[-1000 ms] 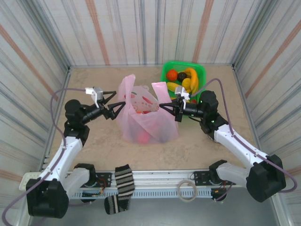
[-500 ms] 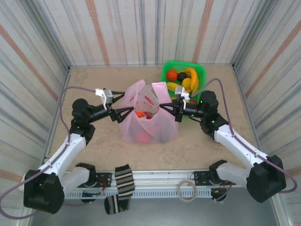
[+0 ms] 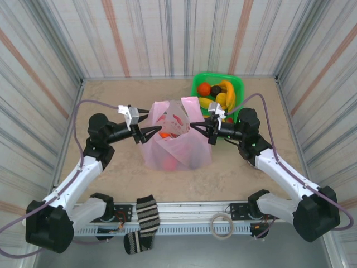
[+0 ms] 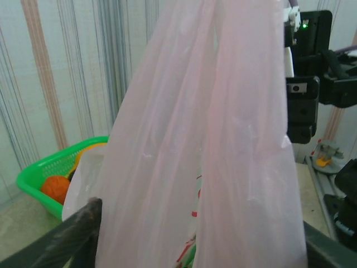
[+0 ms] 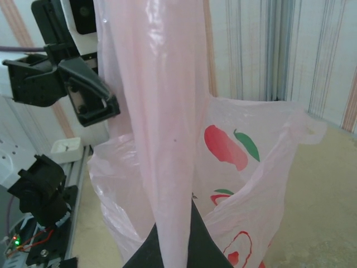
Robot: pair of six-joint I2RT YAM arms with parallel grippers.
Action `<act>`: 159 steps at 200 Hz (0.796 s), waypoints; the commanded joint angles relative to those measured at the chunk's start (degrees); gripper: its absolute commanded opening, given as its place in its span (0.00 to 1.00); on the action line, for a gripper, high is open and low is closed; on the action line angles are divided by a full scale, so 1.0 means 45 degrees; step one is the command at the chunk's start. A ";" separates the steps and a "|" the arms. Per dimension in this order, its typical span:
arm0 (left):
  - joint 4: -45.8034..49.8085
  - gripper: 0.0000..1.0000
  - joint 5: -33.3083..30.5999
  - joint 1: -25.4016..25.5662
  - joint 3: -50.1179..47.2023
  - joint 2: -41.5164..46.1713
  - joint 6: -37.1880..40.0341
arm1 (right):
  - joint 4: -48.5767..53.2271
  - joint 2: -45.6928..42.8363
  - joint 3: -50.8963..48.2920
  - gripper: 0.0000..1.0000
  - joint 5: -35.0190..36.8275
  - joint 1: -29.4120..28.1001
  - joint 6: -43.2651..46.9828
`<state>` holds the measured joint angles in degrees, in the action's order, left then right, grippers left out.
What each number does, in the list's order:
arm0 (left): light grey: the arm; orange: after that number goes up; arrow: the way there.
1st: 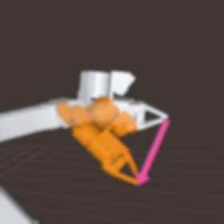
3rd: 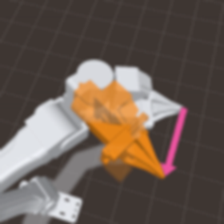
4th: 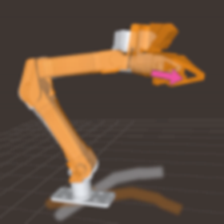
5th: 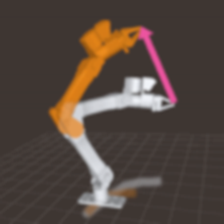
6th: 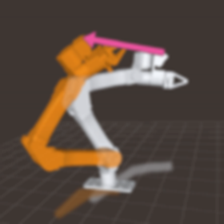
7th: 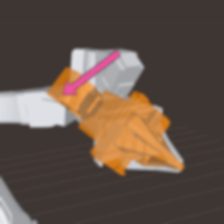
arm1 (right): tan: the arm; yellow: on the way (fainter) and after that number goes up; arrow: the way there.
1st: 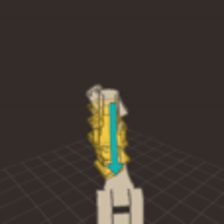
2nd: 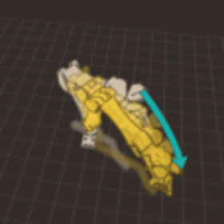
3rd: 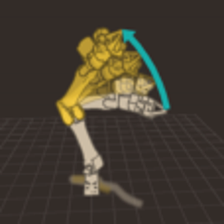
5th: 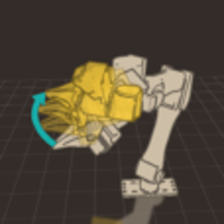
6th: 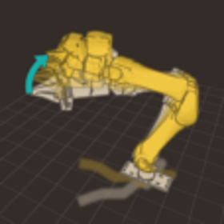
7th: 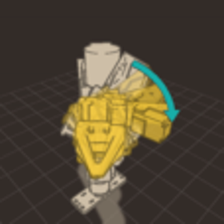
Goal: Place the fake fruits into the plastic bag and tie a complex knot
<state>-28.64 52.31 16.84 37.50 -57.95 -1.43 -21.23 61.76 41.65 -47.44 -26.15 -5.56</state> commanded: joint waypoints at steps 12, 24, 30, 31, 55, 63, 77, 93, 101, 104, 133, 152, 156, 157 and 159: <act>0.1140 0.38 0.0091 0.0041 0.0446 -0.0013 0.1053 | 0.0462 -0.0367 0.0011 0.00 0.0258 0.0361 -0.0035; 0.1835 0.22 0.0180 0.0029 0.0621 0.0038 0.1357 | 0.0756 -0.0367 0.0078 0.00 0.0213 0.0594 -0.0022; 0.2282 0.15 0.0219 0.0045 0.0735 0.0111 0.1554 | 0.0859 -0.0367 0.0100 0.00 0.0155 0.0729 -0.0015; 0.2341 0.14 0.0225 0.0036 0.0743 0.0128 0.1581 | 0.0885 -0.0366 0.0100 0.00 0.0153 0.0751 -0.0014; 0.4974 0.00 -0.0100 0.0046 0.1327 0.0748 0.2652 | 0.1537 -0.0392 0.0195 0.00 0.0086 0.1290 0.0074; 0.5721 0.00 -0.0462 0.0022 0.1412 0.1091 0.2951 | 0.1703 -0.0490 0.0164 0.00 0.0117 0.1477 0.0076; 0.6171 0.00 -0.1113 -0.0106 0.1292 0.1774 0.2981 | 0.1789 -0.0750 -0.0020 0.00 0.0220 0.1862 0.0052; 0.5873 0.00 -0.1350 -0.0440 0.0939 0.2290 0.2398 | 0.1953 -0.1000 -0.0153 0.00 0.0388 0.2290 -0.0074; 0.5602 0.00 -0.1388 -0.0598 0.0779 0.2433 0.2067 | 0.2038 -0.1031 -0.0228 0.00 0.0471 0.2491 -0.0197; 0.5501 0.00 -0.1415 -0.0644 0.0719 0.2471 0.1941 | 0.2035 -0.1036 -0.0251 0.00 0.0494 0.2550 -0.0264; 0.4940 0.00 -0.1730 -0.0774 0.0441 0.2432 0.1341 | 0.2261 -0.1507 -0.0517 0.00 0.0727 0.2922 -0.0566; 0.4882 0.00 -0.1826 -0.0809 0.0435 0.2351 0.1266 | 0.2346 -0.1681 -0.0715 0.00 0.0938 0.3009 -0.0570; 0.4848 0.00 -0.1786 -0.0812 0.0437 0.2370 0.1264 | 0.2357 -0.1736 -0.0755 0.00 0.0961 0.3018 -0.0564; 0.4845 0.00 -0.1784 -0.0813 0.0437 0.2370 0.1260 | 0.2356 -0.1743 -0.0757 0.00 0.0967 0.3018 -0.0562; 0.4843 0.00 -0.1753 -0.0813 0.0437 0.2366 0.1266 | 0.2356 -0.1764 -0.0773 0.00 0.0971 0.3014 -0.0576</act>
<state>-5.78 45.78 13.80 39.94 -47.48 5.82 -12.12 55.59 39.51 -45.25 -13.65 -6.92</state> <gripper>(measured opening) 0.048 0.041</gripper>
